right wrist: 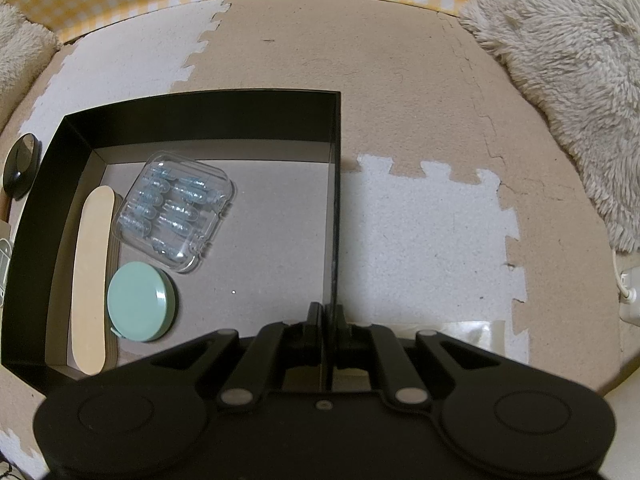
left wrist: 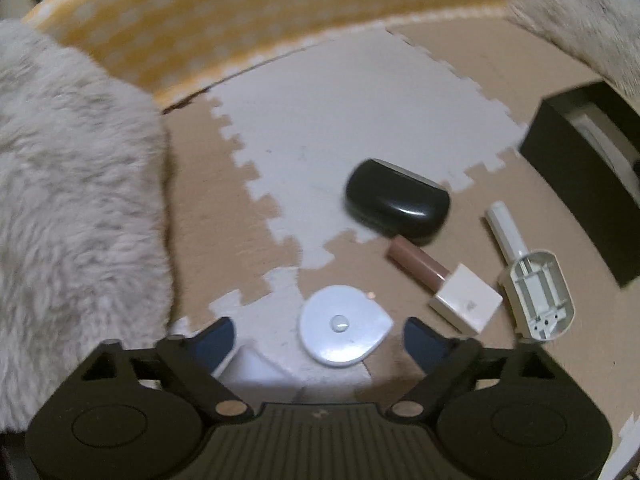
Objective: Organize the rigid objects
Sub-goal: 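Move the left tool to the loose items and grasp the white round tape measure, then carry the white tape measure with the left tool into the tray and release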
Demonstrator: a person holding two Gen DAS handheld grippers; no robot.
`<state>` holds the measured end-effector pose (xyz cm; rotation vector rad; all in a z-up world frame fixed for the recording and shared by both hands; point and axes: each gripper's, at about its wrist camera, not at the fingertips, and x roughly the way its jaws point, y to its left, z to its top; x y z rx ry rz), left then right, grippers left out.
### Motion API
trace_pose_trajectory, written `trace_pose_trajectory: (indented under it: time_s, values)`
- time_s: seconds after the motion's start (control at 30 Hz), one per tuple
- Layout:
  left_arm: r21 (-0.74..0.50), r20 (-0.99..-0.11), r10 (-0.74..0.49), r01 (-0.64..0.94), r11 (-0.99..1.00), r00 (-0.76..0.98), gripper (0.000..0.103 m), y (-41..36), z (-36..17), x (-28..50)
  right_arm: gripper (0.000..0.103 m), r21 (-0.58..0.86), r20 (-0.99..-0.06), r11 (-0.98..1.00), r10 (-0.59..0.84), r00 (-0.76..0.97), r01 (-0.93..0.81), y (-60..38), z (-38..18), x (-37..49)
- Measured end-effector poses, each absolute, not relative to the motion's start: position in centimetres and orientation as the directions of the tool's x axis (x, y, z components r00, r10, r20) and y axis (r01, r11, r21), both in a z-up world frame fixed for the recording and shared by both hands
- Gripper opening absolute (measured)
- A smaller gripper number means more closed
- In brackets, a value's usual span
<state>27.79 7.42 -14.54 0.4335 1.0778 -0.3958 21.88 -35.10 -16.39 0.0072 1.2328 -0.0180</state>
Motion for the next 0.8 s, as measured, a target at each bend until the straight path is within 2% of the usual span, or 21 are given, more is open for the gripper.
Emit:
trace_pose_trajectory:
  time_s: [0.23,0.47,0.8]
  values:
    - [0.129,-0.93,-0.083,0.528,0.839,0.359,0.078,6.5,-17.1,28.6,0.007,-0.003,-0.943,1.0,-0.009,0.332,0.018,-35.1,-16.4,21.8]
    - [0.073,-0.929,-0.117,0.485,0.871,0.35,0.061,6.4,-17.4,29.4,0.007,-0.002,-0.943,1.0,-0.008,0.332,0.018,-35.2,-16.4,21.8]
    - [0.072,-0.917,-0.108,0.426,0.902,0.384,0.061,7.0,-16.4,29.7,0.007,-0.002,-0.943,1.0,-0.008,0.332,0.018,-35.2,-16.4,21.8]
